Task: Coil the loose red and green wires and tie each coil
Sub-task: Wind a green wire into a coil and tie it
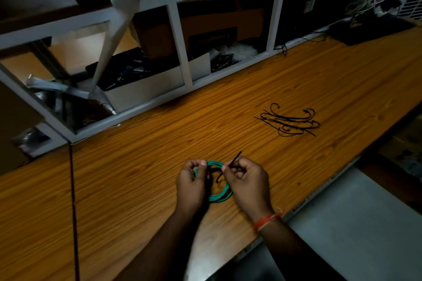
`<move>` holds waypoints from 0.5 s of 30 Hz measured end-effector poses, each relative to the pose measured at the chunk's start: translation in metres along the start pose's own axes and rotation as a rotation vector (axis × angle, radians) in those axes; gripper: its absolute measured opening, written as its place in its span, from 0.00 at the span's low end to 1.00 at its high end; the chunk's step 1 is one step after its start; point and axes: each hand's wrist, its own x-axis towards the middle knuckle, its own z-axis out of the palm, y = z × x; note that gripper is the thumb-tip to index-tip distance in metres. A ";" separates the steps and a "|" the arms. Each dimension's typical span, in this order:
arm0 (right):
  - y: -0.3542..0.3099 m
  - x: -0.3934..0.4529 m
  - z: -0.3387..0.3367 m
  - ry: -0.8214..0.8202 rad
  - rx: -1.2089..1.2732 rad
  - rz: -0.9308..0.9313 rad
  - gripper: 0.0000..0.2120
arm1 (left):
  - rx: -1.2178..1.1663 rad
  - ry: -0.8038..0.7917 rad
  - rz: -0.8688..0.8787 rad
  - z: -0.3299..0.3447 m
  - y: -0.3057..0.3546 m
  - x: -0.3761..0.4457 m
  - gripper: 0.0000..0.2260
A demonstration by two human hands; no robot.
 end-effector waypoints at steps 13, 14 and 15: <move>0.008 0.004 0.004 0.094 0.235 0.051 0.08 | -0.002 -0.009 -0.006 -0.001 0.000 0.001 0.12; 0.007 0.007 0.004 0.098 0.262 0.078 0.08 | -0.003 -0.009 -0.005 -0.002 0.000 0.001 0.11; 0.006 0.012 0.005 0.097 0.288 0.100 0.08 | -0.006 -0.011 -0.003 -0.002 0.000 0.000 0.10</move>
